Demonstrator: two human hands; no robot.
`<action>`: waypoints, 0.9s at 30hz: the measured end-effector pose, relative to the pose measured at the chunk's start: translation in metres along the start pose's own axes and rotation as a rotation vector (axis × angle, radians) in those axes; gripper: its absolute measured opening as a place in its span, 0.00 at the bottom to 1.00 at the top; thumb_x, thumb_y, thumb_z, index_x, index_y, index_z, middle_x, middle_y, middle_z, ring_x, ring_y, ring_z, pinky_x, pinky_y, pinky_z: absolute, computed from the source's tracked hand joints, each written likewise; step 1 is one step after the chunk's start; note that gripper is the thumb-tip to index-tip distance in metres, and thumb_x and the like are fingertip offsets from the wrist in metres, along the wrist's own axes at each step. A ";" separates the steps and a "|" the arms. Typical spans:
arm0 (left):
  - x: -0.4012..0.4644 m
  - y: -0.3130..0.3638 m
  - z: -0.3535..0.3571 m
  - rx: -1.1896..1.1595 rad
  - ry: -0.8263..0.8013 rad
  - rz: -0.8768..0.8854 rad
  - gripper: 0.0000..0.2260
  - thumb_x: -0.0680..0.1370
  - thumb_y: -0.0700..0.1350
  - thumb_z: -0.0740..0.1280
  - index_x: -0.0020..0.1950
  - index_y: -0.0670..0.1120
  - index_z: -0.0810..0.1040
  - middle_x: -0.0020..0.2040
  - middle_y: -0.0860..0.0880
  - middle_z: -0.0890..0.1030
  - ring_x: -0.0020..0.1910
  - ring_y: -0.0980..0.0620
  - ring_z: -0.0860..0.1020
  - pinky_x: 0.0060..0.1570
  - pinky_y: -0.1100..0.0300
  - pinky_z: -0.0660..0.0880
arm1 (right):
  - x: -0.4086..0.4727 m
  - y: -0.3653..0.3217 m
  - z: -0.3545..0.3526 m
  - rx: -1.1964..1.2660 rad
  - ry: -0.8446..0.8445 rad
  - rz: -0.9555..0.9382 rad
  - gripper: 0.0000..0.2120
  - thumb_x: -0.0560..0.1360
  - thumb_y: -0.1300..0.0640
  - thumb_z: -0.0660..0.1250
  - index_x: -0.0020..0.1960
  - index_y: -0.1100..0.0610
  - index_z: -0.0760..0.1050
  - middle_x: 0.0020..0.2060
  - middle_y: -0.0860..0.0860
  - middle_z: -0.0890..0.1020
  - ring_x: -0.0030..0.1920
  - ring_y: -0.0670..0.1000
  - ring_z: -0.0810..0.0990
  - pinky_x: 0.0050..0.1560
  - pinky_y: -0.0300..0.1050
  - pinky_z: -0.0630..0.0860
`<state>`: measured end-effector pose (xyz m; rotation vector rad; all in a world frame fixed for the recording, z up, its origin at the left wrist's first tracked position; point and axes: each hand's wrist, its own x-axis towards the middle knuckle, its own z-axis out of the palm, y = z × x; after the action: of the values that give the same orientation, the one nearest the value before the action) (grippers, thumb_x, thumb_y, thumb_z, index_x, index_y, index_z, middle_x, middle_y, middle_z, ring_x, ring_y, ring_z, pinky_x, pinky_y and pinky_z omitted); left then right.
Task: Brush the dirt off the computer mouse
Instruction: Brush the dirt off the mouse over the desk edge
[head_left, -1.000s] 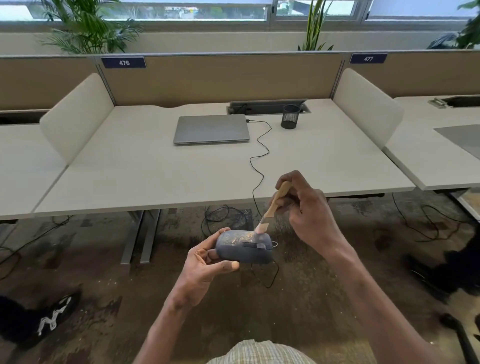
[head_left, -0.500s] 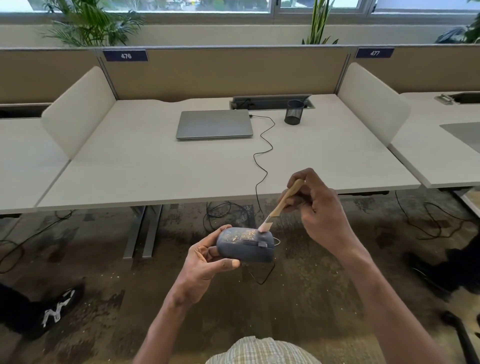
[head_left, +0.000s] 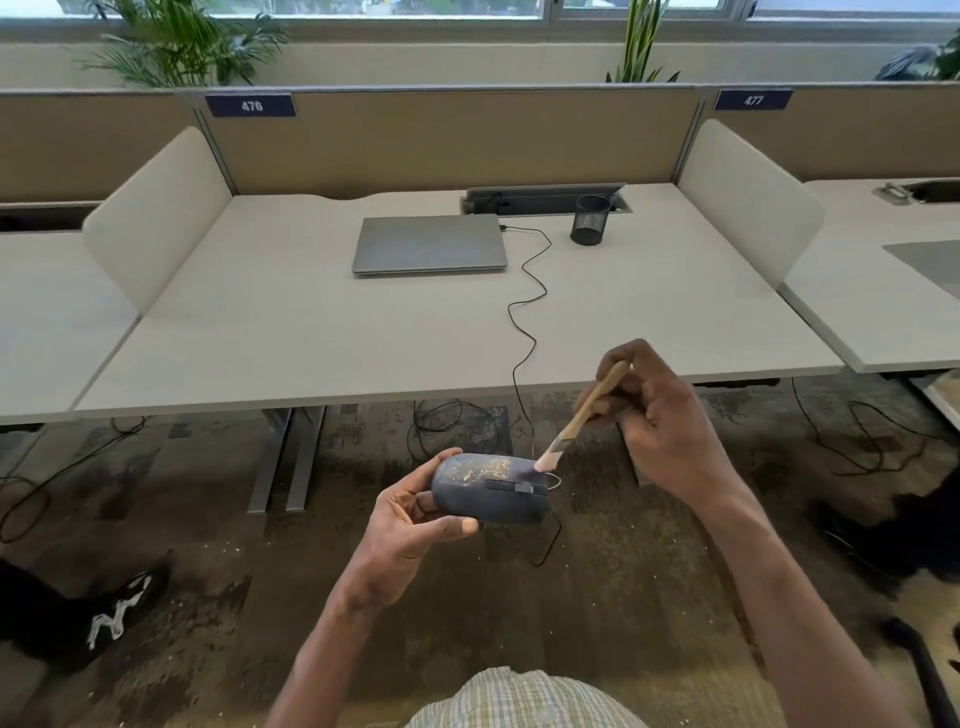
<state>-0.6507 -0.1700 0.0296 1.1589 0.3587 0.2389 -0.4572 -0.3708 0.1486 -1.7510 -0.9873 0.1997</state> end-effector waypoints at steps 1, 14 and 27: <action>0.000 0.000 0.000 -0.002 -0.001 0.001 0.37 0.62 0.39 0.82 0.71 0.49 0.78 0.63 0.43 0.84 0.60 0.44 0.84 0.48 0.59 0.84 | 0.001 -0.001 0.002 0.008 -0.016 0.013 0.25 0.74 0.81 0.54 0.52 0.50 0.69 0.43 0.55 0.84 0.48 0.53 0.86 0.49 0.47 0.84; -0.001 0.001 0.001 -0.012 0.013 0.006 0.38 0.62 0.39 0.81 0.72 0.48 0.75 0.62 0.44 0.85 0.60 0.44 0.84 0.48 0.59 0.85 | -0.010 -0.007 -0.004 0.048 0.003 0.044 0.20 0.75 0.80 0.55 0.53 0.57 0.68 0.42 0.58 0.84 0.49 0.55 0.86 0.50 0.50 0.84; 0.007 0.005 0.018 0.089 0.049 0.035 0.39 0.64 0.46 0.85 0.73 0.50 0.76 0.62 0.46 0.85 0.63 0.44 0.83 0.53 0.57 0.84 | -0.006 -0.023 0.001 -0.100 0.162 -0.064 0.21 0.76 0.72 0.69 0.58 0.49 0.71 0.45 0.45 0.84 0.47 0.43 0.86 0.47 0.40 0.84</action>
<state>-0.6375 -0.1808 0.0390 1.2494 0.3959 0.2842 -0.4733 -0.3719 0.1657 -1.7921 -0.9468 -0.0327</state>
